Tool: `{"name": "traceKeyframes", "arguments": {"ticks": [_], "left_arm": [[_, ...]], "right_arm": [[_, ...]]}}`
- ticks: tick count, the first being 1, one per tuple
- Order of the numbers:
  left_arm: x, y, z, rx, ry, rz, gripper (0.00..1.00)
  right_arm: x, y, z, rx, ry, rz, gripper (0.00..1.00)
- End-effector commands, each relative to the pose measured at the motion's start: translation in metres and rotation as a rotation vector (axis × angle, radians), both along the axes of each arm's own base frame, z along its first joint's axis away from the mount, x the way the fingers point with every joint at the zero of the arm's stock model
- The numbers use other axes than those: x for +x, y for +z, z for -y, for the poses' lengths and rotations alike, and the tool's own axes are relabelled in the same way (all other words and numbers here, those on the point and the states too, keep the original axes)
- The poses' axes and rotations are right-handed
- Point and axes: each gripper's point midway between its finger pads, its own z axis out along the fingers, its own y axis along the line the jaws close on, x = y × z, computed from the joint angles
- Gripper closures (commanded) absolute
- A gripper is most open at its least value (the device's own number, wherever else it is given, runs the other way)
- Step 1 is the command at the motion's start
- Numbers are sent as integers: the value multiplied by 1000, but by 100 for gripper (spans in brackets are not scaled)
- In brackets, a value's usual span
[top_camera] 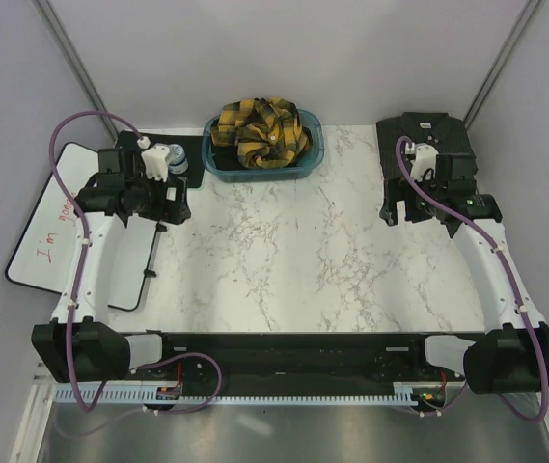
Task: Fold and stack the long sleeve shirts
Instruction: Grab the shirt from the pile
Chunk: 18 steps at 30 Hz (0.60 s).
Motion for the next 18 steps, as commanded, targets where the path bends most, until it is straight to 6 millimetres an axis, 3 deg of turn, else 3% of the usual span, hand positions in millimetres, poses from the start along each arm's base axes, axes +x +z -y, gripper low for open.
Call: {"name": "traceKeyframes", "arguments": {"ticks": [1, 5, 11, 14, 15, 16, 17, 18], "left_arm": [[16, 25, -4, 8, 22, 59, 0], [35, 34, 0, -2, -1, 74, 0], [77, 70, 15, -35, -24, 162, 0], [119, 87, 47, -42, -49, 220, 0], [136, 116, 55, -57, -39, 296, 0], [160, 96, 63, -52, -41, 261, 0], [171, 99, 79, -60, -61, 275, 0], [188, 121, 90, -83, -60, 340, 0]], "right_arm": [[5, 17, -3, 32, 3, 32, 2], [6, 17, -4, 39, 6, 31, 2], [6, 13, -5, 43, 10, 18, 2], [7, 7, -6, 48, 15, 1, 2], [8, 3, -7, 48, 17, -12, 2], [9, 2, -6, 46, 15, -16, 2], [9, 1, -6, 46, 15, -20, 2], [10, -1, -5, 42, 13, -25, 2]]}}
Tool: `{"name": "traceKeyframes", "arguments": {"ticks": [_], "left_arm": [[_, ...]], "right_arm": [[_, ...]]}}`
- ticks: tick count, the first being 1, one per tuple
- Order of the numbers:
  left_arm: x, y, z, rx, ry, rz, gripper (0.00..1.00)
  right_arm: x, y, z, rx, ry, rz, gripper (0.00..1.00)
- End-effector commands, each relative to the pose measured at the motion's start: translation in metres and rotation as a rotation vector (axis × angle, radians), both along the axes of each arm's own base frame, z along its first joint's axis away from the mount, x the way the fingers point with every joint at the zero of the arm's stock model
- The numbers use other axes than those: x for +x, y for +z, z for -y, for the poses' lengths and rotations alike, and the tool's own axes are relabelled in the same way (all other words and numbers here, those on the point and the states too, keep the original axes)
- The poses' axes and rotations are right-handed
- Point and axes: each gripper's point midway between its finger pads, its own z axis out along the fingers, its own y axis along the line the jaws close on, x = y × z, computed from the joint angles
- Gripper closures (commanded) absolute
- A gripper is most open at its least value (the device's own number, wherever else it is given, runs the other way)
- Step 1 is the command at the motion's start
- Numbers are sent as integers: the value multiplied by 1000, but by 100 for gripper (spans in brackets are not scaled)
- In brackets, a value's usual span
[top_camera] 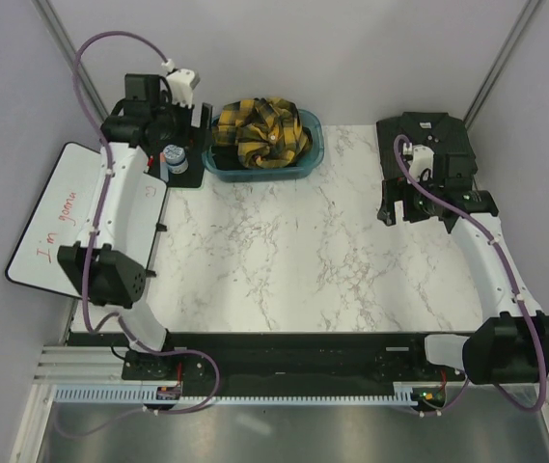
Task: Fold and stack the long sleeve shirts
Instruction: Grab the shirt from the pile
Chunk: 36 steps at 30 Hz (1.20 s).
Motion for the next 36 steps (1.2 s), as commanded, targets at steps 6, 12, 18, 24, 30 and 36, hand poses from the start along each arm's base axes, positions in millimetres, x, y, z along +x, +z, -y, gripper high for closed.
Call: {"name": "traceKeyframes", "arguments": {"ticks": [6, 12, 18, 24, 30, 36], "left_arm": [[135, -8, 102, -136, -2, 153, 0], [170, -77, 149, -232, -90, 128, 0], [181, -146, 174, -212, -123, 69, 0], [198, -186, 171, -146, -81, 78, 2], [203, -164, 176, -123, -126, 143, 83], [175, 37, 172, -252, -164, 450, 98]], "right_arm": [[10, 5, 10, 6, -33, 5, 2], [12, -2, 11, 3, -30, -19, 2], [14, -9, 12, 3, -31, -38, 2], [13, -12, 16, -8, -39, -42, 2], [13, -11, 19, -16, -50, -39, 2], [13, -2, 18, -5, -49, -14, 2]]}}
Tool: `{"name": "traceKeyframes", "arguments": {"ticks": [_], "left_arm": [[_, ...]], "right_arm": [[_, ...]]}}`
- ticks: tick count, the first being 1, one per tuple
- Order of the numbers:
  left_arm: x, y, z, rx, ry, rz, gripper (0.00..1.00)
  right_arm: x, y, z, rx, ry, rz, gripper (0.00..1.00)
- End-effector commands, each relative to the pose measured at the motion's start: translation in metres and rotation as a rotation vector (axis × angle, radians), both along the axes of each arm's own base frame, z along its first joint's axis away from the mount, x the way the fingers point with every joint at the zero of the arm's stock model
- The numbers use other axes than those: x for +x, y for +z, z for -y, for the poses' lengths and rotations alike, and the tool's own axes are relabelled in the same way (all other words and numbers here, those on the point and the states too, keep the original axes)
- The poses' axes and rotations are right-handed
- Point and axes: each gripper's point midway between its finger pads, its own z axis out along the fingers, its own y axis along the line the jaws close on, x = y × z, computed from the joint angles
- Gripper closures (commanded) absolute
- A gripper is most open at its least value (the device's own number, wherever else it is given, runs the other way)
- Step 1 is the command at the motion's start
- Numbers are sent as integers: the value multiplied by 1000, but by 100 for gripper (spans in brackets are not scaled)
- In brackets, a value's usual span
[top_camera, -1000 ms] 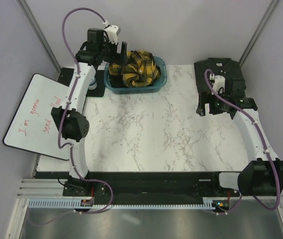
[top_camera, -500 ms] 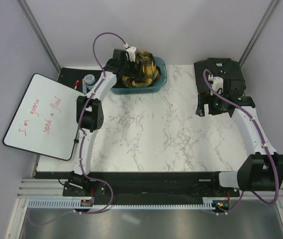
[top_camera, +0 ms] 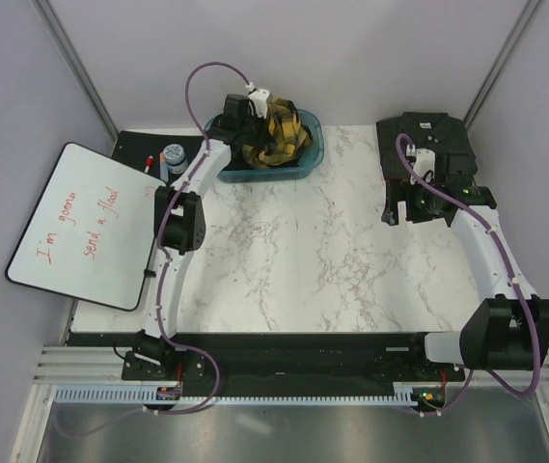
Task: Fold and stack the long sleeve shirts
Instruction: Grab the shirt from the pile, then move the shirt to the center of the board
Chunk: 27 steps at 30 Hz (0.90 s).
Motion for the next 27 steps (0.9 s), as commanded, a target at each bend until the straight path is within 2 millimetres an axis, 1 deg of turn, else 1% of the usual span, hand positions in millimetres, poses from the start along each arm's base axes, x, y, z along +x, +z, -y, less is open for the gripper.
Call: {"name": "traceKeyframes", "arguments": {"ticks": [1, 2, 3, 5, 6, 7, 8, 9, 11, 12, 13, 14, 15, 16, 17, 18, 19, 20, 21, 22, 23, 24, 25, 26, 27], "left_arm": [[-28, 244, 1, -155, -34, 431, 98], [-47, 289, -4, -179, -31, 500, 98], [-59, 312, -5, -193, -37, 536, 98], [-79, 341, -7, -206, -49, 576, 98], [-99, 372, -12, -225, -43, 620, 98], [-110, 383, -9, -236, -58, 636, 98], [-121, 394, -10, -243, -66, 647, 98], [-141, 418, -12, -279, -65, 673, 98], [-166, 440, -10, -306, -93, 703, 98], [-190, 460, -7, -328, -114, 733, 98], [-201, 466, -5, -342, -128, 731, 98], [-213, 471, -1, -354, -158, 730, 98], [-227, 471, 8, -365, -184, 712, 98], [-239, 468, 9, -383, -193, 680, 98], [-253, 462, 18, -404, -258, 641, 98], [-262, 451, 24, -420, -303, 589, 98], [-272, 425, 29, -424, -344, 495, 98], [-288, 405, 38, -422, -442, 431, 97], [-297, 379, 41, -401, -493, 355, 79], [-310, 334, 39, -335, -552, 272, 59], [-324, 306, 38, -301, -610, 205, 36], [-326, 280, 29, -245, -597, 157, 1], [-329, 216, 14, -165, -566, 10, 1], [-334, 201, -4, -141, -526, -12, 1], [-325, 153, -39, -111, -443, -101, 1]], "right_arm": [[7, 26, 1, 2, 0, 80, 2], [7, 27, 1, 6, -2, 85, 2], [7, 29, 1, 11, -1, 90, 2], [8, 31, 1, 25, -5, 96, 2], [8, 32, 0, 32, -4, 99, 2], [8, 33, 0, 38, -4, 99, 2], [10, 37, 1, 47, -9, 108, 2], [11, 39, 1, 52, -11, 113, 2], [13, 47, 1, 70, -14, 129, 2], [14, 50, 2, 75, -16, 133, 2], [15, 56, 1, 81, -15, 147, 2], [15, 57, 2, 85, -17, 148, 2], [16, 60, 2, 92, -16, 153, 2], [16, 63, 3, 93, -17, 159, 2], [16, 64, 4, 95, -21, 161, 2], [16, 65, 5, 99, -22, 164, 2], [16, 67, 6, 100, -24, 166, 2], [15, 68, 9, 101, -30, 166, 2], [14, 70, 10, 104, -31, 173, 2], [13, 71, 10, 104, -24, 167, 2], [11, 71, 13, 99, -23, 167, 2], [9, 72, 16, 93, -23, 166, 2], [5, 71, 19, 75, -10, 157, 2], [1, 70, 25, 63, -14, 151, 2], [-2, 69, 28, 52, -9, 145, 2]]}}
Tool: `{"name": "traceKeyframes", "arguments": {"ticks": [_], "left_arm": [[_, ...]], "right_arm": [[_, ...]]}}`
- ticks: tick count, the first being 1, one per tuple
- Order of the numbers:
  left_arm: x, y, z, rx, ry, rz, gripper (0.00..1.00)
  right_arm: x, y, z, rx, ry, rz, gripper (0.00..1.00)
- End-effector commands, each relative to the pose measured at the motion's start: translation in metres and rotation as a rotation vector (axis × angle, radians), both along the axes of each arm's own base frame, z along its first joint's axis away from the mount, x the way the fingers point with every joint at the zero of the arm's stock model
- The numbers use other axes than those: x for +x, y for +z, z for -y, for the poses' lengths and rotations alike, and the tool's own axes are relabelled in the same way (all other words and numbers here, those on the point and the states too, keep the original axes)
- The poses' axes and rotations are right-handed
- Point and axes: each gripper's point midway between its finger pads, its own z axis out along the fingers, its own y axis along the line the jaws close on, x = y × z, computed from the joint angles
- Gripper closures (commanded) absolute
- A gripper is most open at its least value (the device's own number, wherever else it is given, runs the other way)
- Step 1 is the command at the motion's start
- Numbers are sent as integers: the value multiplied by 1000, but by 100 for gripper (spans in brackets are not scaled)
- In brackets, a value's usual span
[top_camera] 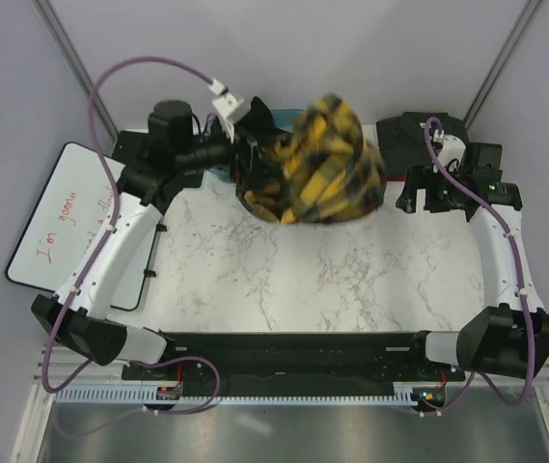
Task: Fold and stack the long sleeve shirts
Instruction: Move the shirt to the center of the board
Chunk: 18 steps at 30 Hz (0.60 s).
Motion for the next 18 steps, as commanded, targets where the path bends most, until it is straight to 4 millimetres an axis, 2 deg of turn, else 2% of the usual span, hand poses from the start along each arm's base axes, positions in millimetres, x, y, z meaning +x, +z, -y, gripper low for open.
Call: {"name": "traceKeyframes", "arguments": {"ticks": [1, 2, 3, 4, 5, 6, 9, 12, 13, 15, 16, 18], "left_arm": [[-5, -188, -74, 276, 57, -397, 0], [0, -201, -99, 309, 130, -399, 0], [-6, -228, -109, 368, 127, -411, 0], [-11, -239, -115, 401, 130, -421, 0], [-19, -246, -114, 409, 105, -424, 0], [-28, -262, -114, 417, 83, -464, 1], [-32, -287, -105, 446, 33, -528, 4], [-23, -307, -96, 459, 23, -612, 13], [-23, -311, -92, 445, 4, -639, 14], [-25, -323, -81, 430, -27, -717, 16], [-29, -327, -75, 418, -51, -744, 16], [-39, -340, -64, 436, -71, -802, 17]], "right_arm": [[-18, 16, 15, -61, 54, 25, 2], [-22, 12, 18, -72, 62, 8, 2], [-24, 4, 21, -85, 76, -18, 2], [-31, -4, 21, -99, 108, -50, 2], [-33, -7, 20, -100, 131, -63, 2], [-35, -14, 19, -90, 149, -90, 2], [-32, -24, 8, -27, 201, -125, 2], [-26, -28, -14, 35, 255, -153, 2], [-25, -27, -32, 40, 309, -150, 2], [-20, -29, -55, 48, 358, -148, 3], [-22, -30, -79, 40, 425, -149, 3], [-21, -37, -96, 27, 463, -154, 4]]}}
